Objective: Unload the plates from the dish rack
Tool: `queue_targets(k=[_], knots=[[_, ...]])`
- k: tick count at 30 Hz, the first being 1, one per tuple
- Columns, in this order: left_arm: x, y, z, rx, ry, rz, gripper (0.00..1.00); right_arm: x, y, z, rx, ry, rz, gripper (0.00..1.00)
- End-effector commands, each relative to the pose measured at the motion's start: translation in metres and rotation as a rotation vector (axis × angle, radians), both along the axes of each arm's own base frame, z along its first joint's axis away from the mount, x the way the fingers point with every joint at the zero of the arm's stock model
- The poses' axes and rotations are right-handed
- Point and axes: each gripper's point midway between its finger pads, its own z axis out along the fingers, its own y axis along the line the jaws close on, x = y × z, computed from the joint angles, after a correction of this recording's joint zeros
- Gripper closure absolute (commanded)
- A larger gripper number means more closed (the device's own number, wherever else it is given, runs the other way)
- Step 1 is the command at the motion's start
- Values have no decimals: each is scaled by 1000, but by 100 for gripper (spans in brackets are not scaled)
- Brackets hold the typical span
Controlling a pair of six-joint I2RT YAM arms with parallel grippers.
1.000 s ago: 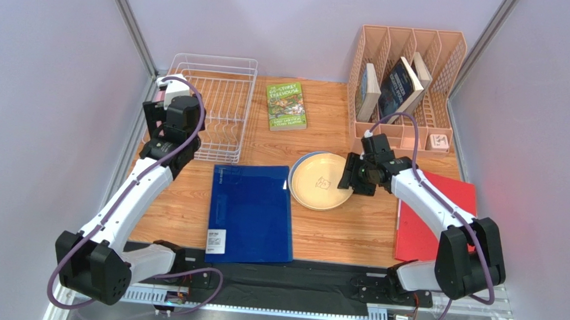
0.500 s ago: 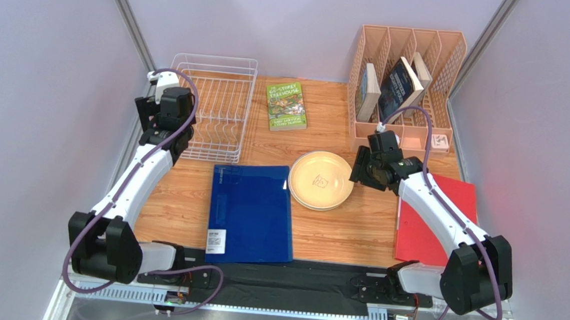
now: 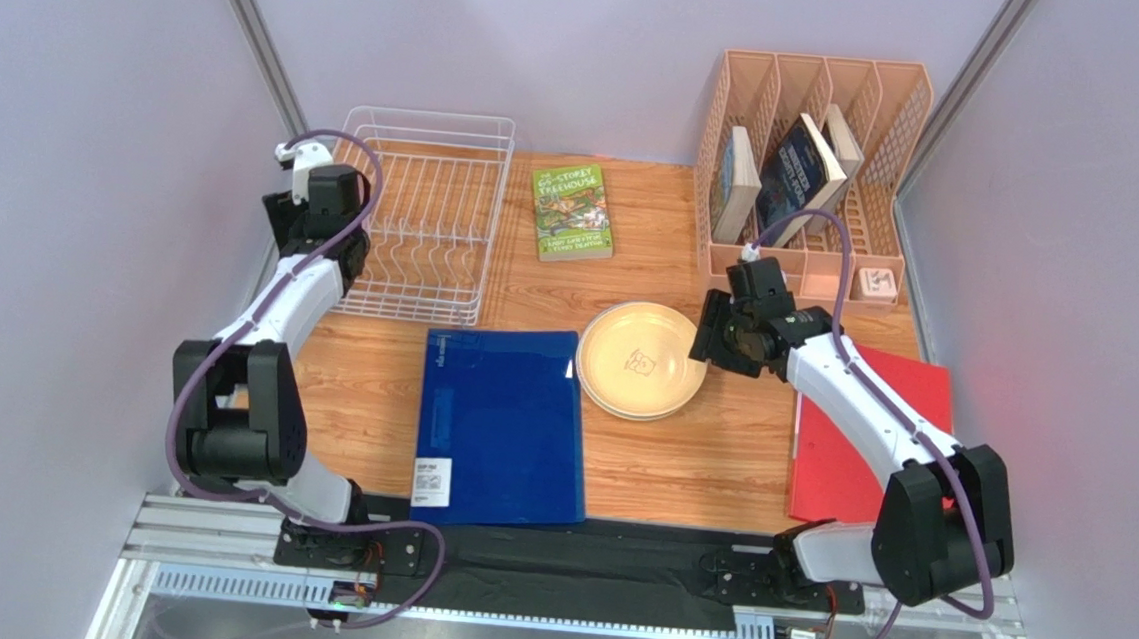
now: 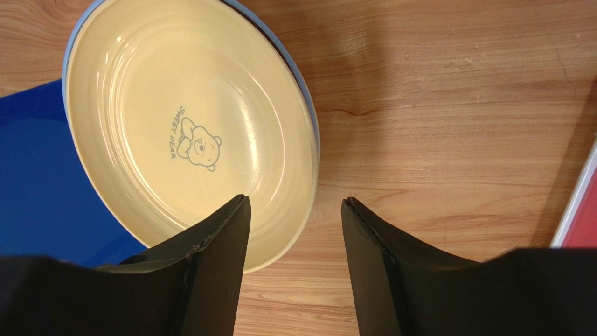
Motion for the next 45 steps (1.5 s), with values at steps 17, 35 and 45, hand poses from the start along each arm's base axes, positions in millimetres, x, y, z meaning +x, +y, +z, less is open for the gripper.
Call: queue_targets(k=[17,35,45], knots=[[29,-4,2,-8,-116,-57,100,23,15,0,36,-23,19,45],[24,-27,19,218,-54,15,100,20,15,-9,36,-9,15,45],[2,-24,58,285,-77,94,100,18,16,-6,48,-16,18,45]])
